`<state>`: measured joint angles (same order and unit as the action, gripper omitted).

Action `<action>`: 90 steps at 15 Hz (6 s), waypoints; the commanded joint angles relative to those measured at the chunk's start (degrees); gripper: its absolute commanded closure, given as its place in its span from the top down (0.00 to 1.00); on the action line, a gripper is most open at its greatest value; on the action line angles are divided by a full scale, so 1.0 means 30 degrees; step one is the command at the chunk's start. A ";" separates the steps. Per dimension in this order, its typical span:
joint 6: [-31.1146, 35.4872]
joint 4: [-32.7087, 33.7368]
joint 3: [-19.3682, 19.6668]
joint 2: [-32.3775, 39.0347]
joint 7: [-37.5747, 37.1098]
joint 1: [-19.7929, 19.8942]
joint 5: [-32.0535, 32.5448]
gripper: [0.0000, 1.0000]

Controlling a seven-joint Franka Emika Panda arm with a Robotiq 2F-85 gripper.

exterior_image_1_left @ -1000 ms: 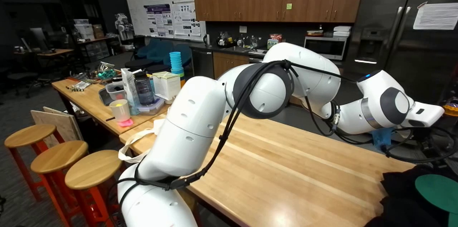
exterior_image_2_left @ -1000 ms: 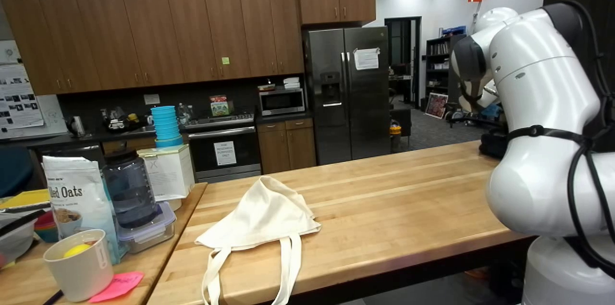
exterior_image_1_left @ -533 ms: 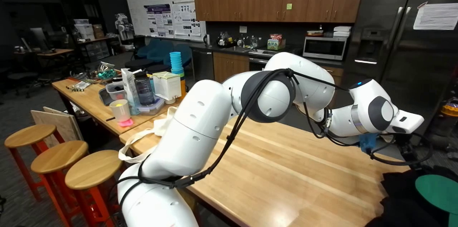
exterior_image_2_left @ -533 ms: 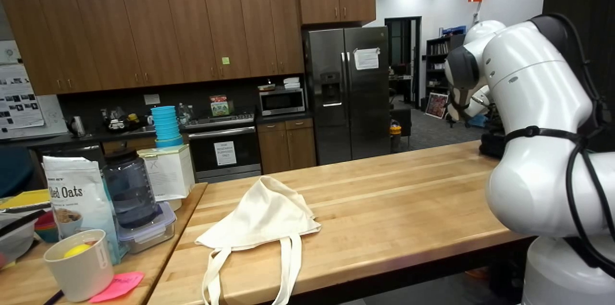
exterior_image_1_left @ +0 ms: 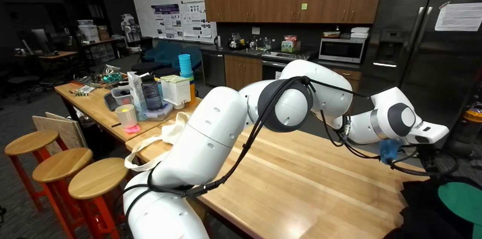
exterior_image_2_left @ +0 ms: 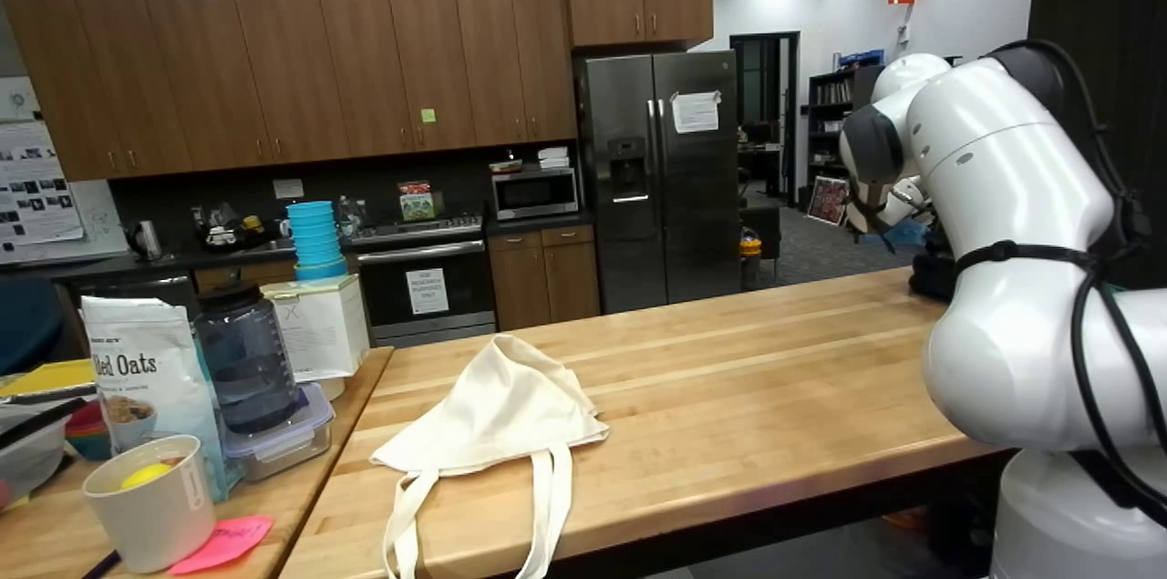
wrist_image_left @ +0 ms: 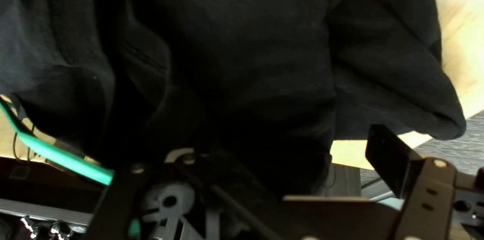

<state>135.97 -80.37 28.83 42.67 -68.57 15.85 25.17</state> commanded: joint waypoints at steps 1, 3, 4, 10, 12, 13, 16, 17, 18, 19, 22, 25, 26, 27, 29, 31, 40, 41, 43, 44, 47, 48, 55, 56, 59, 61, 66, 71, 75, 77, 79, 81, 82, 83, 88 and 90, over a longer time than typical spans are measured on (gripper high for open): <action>-0.1441 0.1411 -0.0531 0.0925 0.1746 0.0326 -0.0785 1.00; -0.1821 0.1777 -0.0911 0.1299 0.2527 0.0401 -0.1198 0.75; -0.2036 0.1943 -0.0997 0.1466 0.2823 0.0393 -0.1368 0.74; -0.3099 0.3097 -0.1144 0.2308 0.3933 0.0309 -0.1904 0.28; -0.3297 0.3202 -0.1393 0.2238 0.3951 0.0383 -0.1732 0.12; -0.3337 0.3290 -0.1506 0.2216 0.3948 0.0400 -0.1827 0.06; -0.2912 0.3126 -0.2128 0.1810 0.4274 0.0501 -0.2201 0.00; -0.2668 0.3047 -0.2343 0.1669 0.4360 0.0527 -0.2376 0.00; -0.2432 0.2897 -0.2510 0.1479 0.4428 0.0510 -0.2486 0.00; -0.2211 0.2791 -0.2647 0.1319 0.4452 0.0479 -0.2572 0.00; -0.1713 0.2669 -0.2901 0.1031 0.4589 0.0442 -0.2678 0.00; -0.1429 0.2440 -0.2590 0.0661 0.4023 0.0276 -0.2385 0.00; -0.1063 0.2211 -0.2496 0.0468 0.4019 0.0295 -0.2280 0.00; -0.0740 0.2029 -0.2427 0.0273 0.4040 0.0295 -0.2225 0.26; -0.1131 0.2968 -0.2427 0.1124 0.3910 0.0268 -0.2246 0.07; -0.1051 0.2880 -0.2417 0.0959 0.3912 0.0324 -0.2245 0.19; -0.2643 0.1960 -0.1605 0.0847 0.2433 -0.1147 -0.1161 0.88; -0.3148 0.2005 -0.1531 0.1014 0.2196 -0.1283 -0.1097 0.94; -0.4395 0.2191 -0.1382 0.1382 0.1623 -0.1565 -0.0904 1.00; -0.4930 0.2245 -0.1363 0.1531 0.1438 -0.1636 -0.0849 1.00; -0.6285 0.2631 -0.1061 0.2209 0.0636 -0.1751 -0.0746 1.00; -0.6456 0.2789 -0.0923 0.2450 0.0062 -0.1732 -0.0716 1.00; -0.5957 0.3064 0.0269 0.2851 -0.3726 -0.1664 -0.0226 1.00; -0.5994 0.3134 0.0403 0.2914 -0.3955 -0.1590 -0.0179 1.00; -0.6226 0.3501 0.0549 0.3234 -0.4061 -0.1352 -0.0168 1.00; -0.6259 0.3968 0.0371 0.3637 -0.3666 -0.1039 -0.0356 0.75; -0.6346 0.4934 0.0095 0.4533 -0.3135 -0.0629 -0.0502 0.44; -0.6347 0.5774 -0.0022 0.4981 -0.2875 -0.0474 -0.0626 0.09; -0.5745 0.5633 -0.0374 0.4654 -0.2261 -0.0432 -0.0768 0.04; -0.4891 0.5137 -0.0856 0.4116 -0.1385 -0.0406 -0.0980 0.03; -0.4065 0.4788 -0.1386 0.3715 -0.0221 -0.0339 -0.1274 0.04; -0.3138 0.4299 -0.2033 0.3222 0.1040 -0.0221 -0.1594 0.04; -0.2708 0.4148 -0.2380 0.3066 0.1703 -0.0106 -0.1790 0.04; -0.2335 0.3880 -0.2748 0.2827 0.2328 0.0002 -0.2008 0.04; -0.1973 0.2719 -0.4501 0.1862 0.5270 0.0871 -0.3439 0.04; -0.1890 0.1717 -0.5195 0.1334 0.7078 0.1403 -0.3858 0.04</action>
<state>129.04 -68.37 17.37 50.28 -54.25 17.59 16.59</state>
